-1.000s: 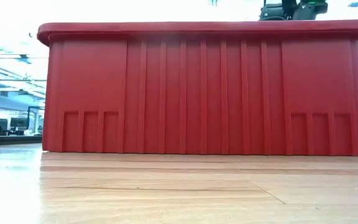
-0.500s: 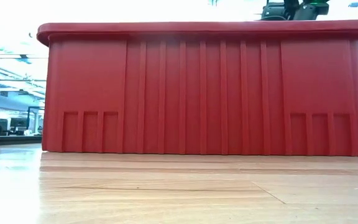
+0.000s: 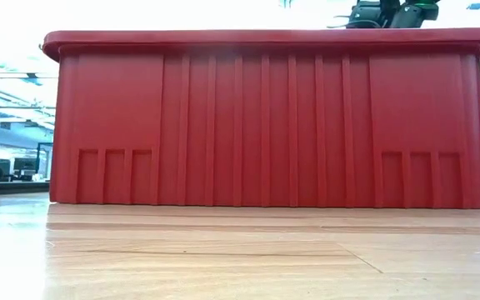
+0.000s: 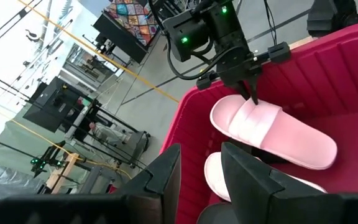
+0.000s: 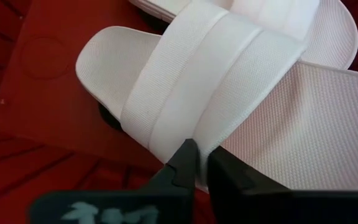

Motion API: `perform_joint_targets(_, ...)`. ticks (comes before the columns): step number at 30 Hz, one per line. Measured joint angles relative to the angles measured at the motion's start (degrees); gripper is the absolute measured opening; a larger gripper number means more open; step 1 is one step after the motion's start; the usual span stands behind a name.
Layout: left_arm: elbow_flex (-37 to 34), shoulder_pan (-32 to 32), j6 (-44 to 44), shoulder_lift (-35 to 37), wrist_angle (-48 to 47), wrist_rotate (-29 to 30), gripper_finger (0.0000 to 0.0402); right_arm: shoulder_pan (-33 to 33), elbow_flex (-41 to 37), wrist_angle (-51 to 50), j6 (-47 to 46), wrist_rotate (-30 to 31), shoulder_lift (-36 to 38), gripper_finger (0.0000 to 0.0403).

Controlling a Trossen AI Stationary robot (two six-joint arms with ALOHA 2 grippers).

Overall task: Pick and place slides into bin
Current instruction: Put the pink slide into the red bin, then return to Home Position

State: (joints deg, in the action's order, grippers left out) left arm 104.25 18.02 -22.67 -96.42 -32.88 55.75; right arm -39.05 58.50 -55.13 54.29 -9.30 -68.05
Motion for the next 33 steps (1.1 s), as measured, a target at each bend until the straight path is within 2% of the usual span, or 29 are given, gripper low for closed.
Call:
perform_joint_targets(15, 0.0, 0.0, 0.0, 0.0, 0.0, 0.0, 0.0124, 0.0, -0.1, 0.6, 0.4, 0.7, -0.1, 0.0093)
perform_joint_targets(24, 0.0, 0.0, 0.0, 0.0, 0.0, 0.0, 0.0124, 0.0, -0.1, 1.0, -1.4, 3.3, 0.1, 0.0143)
perform_joint_targets(29, 0.0, 0.0, -0.8, 0.0, 0.0, 0.0, 0.0124, 0.0, -0.1, 1.8, -1.3, 3.3, 0.8, 0.0153)
perform_joint_targets(33, 0.0, 0.0, -2.1, 0.0, 0.0, 0.0, 0.0124, 0.0, 0.0, 4.5, -3.5, 3.5, 3.1, 0.0145)
